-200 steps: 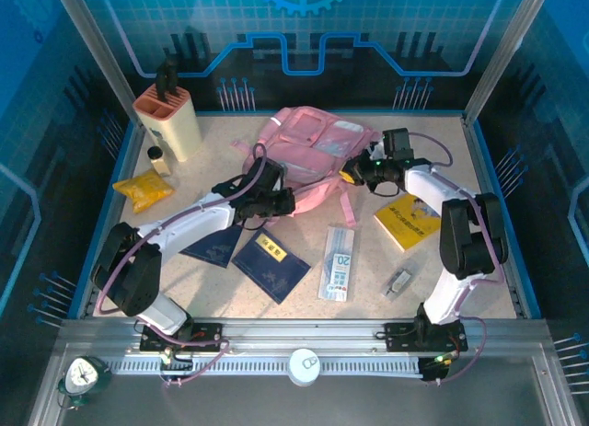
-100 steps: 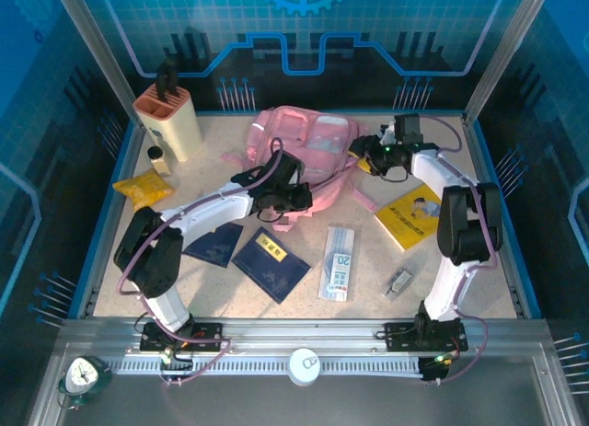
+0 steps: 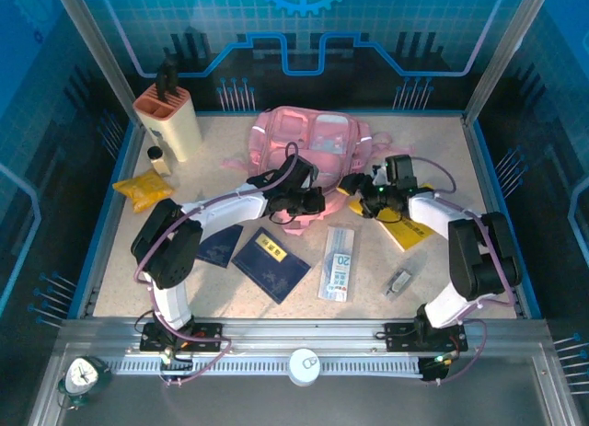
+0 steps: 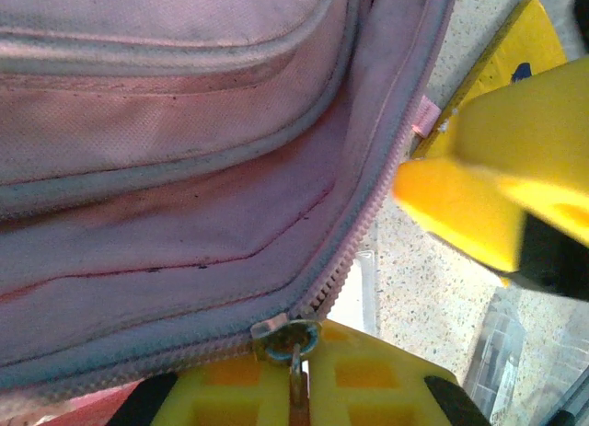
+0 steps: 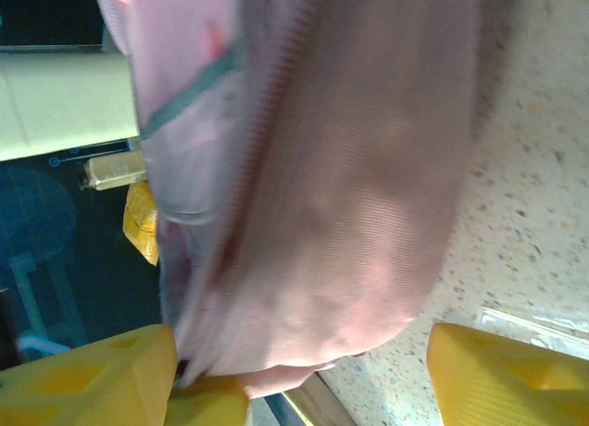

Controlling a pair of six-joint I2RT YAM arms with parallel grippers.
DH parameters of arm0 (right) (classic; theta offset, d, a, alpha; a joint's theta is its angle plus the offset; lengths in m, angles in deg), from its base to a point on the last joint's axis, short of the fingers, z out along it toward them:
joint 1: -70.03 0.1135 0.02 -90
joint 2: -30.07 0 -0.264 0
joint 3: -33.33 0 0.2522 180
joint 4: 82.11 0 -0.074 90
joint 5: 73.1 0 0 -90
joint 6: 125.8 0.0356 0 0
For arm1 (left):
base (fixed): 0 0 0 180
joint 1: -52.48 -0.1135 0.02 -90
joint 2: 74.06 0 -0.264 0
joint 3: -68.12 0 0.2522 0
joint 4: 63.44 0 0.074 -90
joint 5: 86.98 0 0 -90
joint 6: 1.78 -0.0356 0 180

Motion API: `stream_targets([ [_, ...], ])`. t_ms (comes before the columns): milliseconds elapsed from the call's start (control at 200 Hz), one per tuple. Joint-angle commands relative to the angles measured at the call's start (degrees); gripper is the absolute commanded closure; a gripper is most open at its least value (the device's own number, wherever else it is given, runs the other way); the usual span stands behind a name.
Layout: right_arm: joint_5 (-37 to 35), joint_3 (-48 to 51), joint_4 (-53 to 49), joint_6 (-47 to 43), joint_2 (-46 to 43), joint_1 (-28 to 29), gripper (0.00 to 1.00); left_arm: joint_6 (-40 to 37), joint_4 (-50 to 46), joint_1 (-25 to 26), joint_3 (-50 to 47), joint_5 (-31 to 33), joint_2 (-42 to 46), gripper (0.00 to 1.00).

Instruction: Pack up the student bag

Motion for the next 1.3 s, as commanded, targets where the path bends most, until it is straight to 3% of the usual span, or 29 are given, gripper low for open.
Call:
stream_targets([
  [0, -1.5, 1.6, 8.4, 7.1, 1.4, 1.9, 0.28, -0.5, 2.1, 1.2, 2.4, -1.7, 0.3, 1.0],
  [330, -4.8, 1.3, 10.4, 6.8, 3.4, 4.1, 0.47, -1.7, -0.1, 2.4, 4.6, -1.3, -0.1, 1.0],
  [735, -5.1, -1.3, 10.0, 4.0, 5.0, 1.1, 1.0, -2.3, -4.0, 2.5, 7.0, -1.8, 0.6, 1.0],
  [956, -5.2, -3.3, 6.9, 1.0, 3.9, -2.5, 1.0, -7.9, -11.0, 1.3, 6.2, -0.6, 3.0, 1.0],
  [1296, -4.6, -9.1, -0.2, -4.4, 4.0, -7.1, 1.0, -12.2, -15.2, -6.6, -1.4, -2.7, 7.5, 1.0],
])
